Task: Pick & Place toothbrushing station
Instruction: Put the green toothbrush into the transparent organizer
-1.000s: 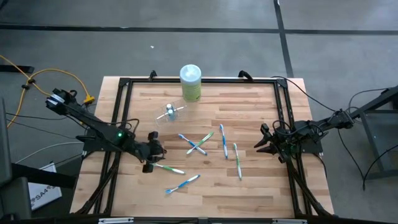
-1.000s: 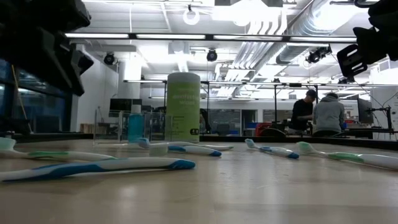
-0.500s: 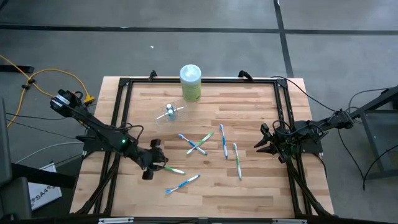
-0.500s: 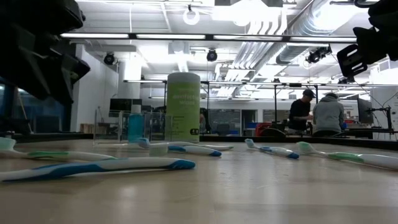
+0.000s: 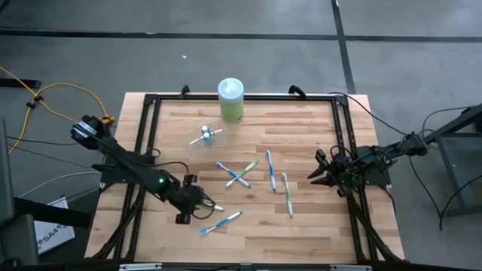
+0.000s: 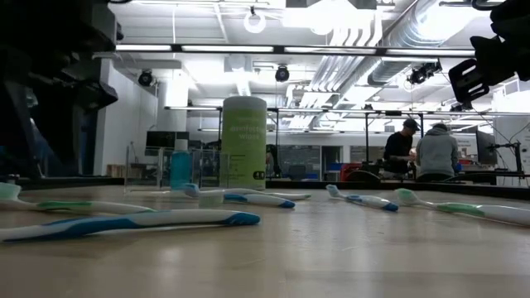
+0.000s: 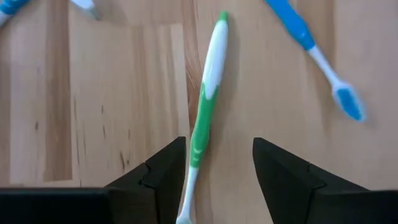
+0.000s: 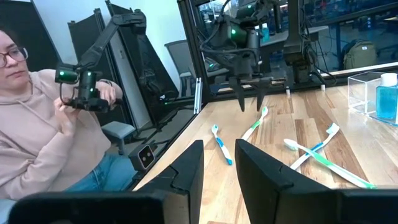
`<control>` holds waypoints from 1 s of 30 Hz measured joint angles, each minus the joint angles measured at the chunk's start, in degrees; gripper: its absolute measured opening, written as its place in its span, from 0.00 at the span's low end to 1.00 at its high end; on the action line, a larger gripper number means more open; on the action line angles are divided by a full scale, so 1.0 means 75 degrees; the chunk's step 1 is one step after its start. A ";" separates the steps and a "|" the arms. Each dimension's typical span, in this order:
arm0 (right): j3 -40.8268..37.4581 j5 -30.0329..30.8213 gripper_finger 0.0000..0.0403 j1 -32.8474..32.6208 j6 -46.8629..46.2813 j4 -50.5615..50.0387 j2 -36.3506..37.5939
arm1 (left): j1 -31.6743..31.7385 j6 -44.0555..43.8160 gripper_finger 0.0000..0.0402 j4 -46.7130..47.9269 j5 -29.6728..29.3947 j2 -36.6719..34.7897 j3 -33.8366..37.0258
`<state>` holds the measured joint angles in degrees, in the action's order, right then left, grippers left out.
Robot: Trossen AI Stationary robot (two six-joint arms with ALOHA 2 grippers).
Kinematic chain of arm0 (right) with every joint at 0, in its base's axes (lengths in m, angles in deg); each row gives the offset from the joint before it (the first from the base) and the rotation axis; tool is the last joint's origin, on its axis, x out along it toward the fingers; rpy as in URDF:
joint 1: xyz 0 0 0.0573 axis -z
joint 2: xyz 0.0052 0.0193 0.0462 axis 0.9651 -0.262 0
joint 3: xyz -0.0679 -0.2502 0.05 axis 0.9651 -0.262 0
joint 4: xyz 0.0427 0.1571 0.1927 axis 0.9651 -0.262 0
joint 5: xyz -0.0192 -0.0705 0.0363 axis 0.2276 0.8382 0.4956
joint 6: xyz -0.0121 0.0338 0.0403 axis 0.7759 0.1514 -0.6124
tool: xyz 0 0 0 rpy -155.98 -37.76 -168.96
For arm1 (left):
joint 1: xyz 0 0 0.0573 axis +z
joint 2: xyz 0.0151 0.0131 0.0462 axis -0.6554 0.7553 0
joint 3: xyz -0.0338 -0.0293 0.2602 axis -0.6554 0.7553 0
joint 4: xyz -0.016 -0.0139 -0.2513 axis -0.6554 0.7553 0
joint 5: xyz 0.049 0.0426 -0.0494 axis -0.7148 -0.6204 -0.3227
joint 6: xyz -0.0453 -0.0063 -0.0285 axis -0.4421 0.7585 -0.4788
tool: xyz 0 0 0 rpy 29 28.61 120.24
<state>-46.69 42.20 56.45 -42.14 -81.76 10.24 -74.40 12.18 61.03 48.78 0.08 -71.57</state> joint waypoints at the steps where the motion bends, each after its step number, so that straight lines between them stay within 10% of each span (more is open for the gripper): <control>1: 0.0001 0.0000 0.21 0.0000 0.0000 -0.0001 -0.0001 | 0.0021 0.0034 0.45 -0.0012 0.0000 0.0125 -0.0031; 30: 0.0003 -0.0017 0.21 0.0000 0.0001 0.0000 -0.0003 | 0.0346 0.0465 0.45 -0.0421 0.0000 0.1171 -0.0201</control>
<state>-46.67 42.07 56.45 -42.13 -81.76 10.22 -71.80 15.67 57.87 48.78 8.87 -73.08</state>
